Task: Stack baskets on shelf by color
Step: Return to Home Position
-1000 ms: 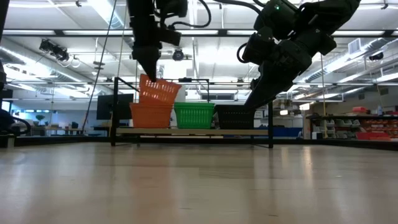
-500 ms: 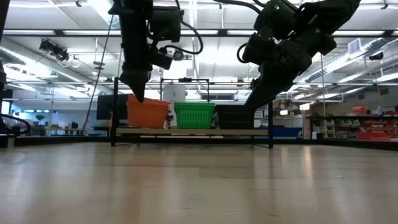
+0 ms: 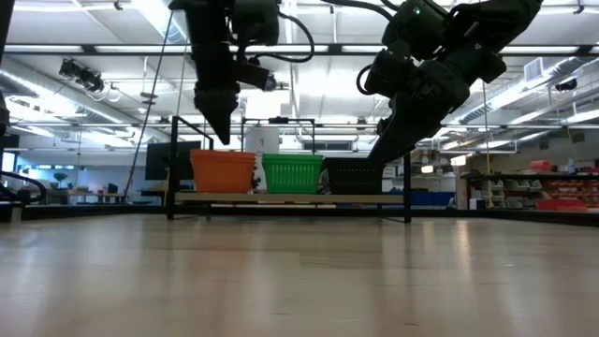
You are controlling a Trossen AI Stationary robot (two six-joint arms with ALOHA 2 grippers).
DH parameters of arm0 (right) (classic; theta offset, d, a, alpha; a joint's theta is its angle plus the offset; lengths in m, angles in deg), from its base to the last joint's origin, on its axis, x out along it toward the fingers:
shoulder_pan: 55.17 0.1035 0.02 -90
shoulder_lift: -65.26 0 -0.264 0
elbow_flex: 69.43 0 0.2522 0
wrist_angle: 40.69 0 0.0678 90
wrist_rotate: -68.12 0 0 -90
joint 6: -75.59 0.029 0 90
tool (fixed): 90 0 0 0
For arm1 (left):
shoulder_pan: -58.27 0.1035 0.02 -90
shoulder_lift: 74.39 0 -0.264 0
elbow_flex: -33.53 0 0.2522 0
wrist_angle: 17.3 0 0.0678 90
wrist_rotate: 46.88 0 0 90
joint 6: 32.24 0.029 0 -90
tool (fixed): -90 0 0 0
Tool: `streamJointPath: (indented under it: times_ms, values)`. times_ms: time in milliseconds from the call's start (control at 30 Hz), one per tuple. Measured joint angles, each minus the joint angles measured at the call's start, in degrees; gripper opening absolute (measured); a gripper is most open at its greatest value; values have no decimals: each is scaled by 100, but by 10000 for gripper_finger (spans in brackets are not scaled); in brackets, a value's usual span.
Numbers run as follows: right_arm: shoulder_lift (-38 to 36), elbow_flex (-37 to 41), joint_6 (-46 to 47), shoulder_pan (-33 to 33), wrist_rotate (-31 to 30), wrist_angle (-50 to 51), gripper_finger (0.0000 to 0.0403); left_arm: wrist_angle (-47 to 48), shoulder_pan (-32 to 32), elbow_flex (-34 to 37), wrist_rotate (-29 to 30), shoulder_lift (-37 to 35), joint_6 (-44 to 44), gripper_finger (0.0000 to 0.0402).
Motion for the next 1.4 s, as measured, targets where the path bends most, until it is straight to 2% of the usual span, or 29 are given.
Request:
streamJointPath:
  times_ms: [167, 433, 800, 1133, 1233, 1400]
  values:
    - [-2, 0, 0, 0, 1, 0, 194, 5, 234, 0, -612, 0, -289, 143]
    - [-2, 0, 0, 0, 2, -2, 194, -42, 698, 24, -1396, 146, -244, 158]
    - [-2, 0, -13, 0, 2, 0, 194, -274, 1130, 44, -1437, 518, 415, 130]
    - [0, 0, -23, 0, 4, 1, 194, -360, 1233, 42, -1726, 514, 1396, 22]
    - [-1, -1, -23, 0, 4, 13, 194, -318, 1231, 43, -1733, 511, 1455, 22]
    - [-1, 0, -24, 0, 4, 17, 194, -284, 1231, 44, -1734, 511, 1574, 45]
